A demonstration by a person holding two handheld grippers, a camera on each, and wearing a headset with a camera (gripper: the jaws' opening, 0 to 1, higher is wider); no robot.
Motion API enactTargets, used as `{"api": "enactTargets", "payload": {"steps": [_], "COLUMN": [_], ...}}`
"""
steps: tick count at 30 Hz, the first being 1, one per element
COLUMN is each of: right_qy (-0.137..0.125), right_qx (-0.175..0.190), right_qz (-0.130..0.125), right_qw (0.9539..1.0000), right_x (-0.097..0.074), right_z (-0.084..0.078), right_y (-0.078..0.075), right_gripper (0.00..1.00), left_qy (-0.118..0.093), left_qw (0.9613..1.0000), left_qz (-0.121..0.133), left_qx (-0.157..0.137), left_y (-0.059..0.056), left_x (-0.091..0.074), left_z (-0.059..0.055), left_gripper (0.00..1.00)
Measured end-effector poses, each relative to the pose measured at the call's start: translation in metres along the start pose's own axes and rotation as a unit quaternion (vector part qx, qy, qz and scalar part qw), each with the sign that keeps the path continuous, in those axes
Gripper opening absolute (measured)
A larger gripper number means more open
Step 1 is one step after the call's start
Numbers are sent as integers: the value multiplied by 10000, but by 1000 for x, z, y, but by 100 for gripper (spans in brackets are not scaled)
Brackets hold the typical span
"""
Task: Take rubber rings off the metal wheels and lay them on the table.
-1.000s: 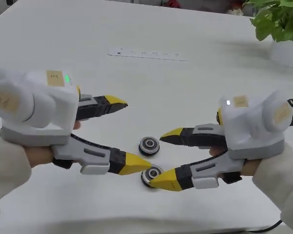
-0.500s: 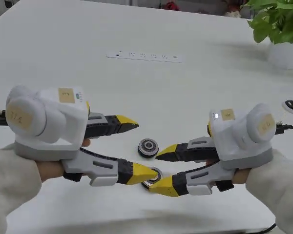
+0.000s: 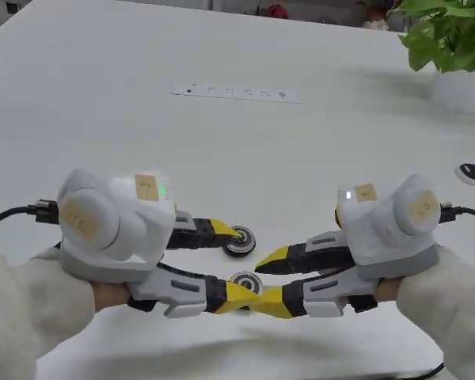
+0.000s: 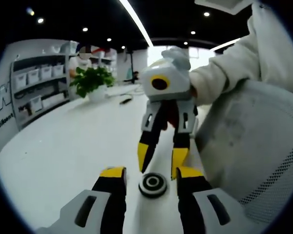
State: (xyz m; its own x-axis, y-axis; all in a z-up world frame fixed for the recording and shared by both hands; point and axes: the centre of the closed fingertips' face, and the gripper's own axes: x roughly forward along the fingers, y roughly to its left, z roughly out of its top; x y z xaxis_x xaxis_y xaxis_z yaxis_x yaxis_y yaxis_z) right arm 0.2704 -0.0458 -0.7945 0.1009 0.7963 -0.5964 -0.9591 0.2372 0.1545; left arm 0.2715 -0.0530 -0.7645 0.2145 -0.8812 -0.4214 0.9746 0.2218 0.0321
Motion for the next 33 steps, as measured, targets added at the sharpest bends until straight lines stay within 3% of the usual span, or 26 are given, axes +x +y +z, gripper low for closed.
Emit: {"api": "enactTargets", "payload": {"steps": [11, 17, 27, 33], "right_qy": [189, 182, 388, 381], "right_qx": [1, 47, -236, -239], "right_qz": [-95, -100, -142, -156], "right_qw": [9998, 9998, 9989, 9989], "right_x": [1, 2, 7, 7], "right_z": [-11, -12, -15, -15], "right_y": [-5, -6, -5, -6], "right_gripper": [25, 23, 21, 21], "left_qy": [200, 134, 177, 223], "left_qw": [9998, 9999, 9998, 9997], "left_qz": [-5, -22, 0, -23], "left_qx": [-19, -64, -68, -75], "left_y": [4, 3, 5, 3], "left_x": [9, 10, 10, 12], "left_z": [-19, -17, -22, -25], "left_gripper": [32, 26, 19, 20]}}
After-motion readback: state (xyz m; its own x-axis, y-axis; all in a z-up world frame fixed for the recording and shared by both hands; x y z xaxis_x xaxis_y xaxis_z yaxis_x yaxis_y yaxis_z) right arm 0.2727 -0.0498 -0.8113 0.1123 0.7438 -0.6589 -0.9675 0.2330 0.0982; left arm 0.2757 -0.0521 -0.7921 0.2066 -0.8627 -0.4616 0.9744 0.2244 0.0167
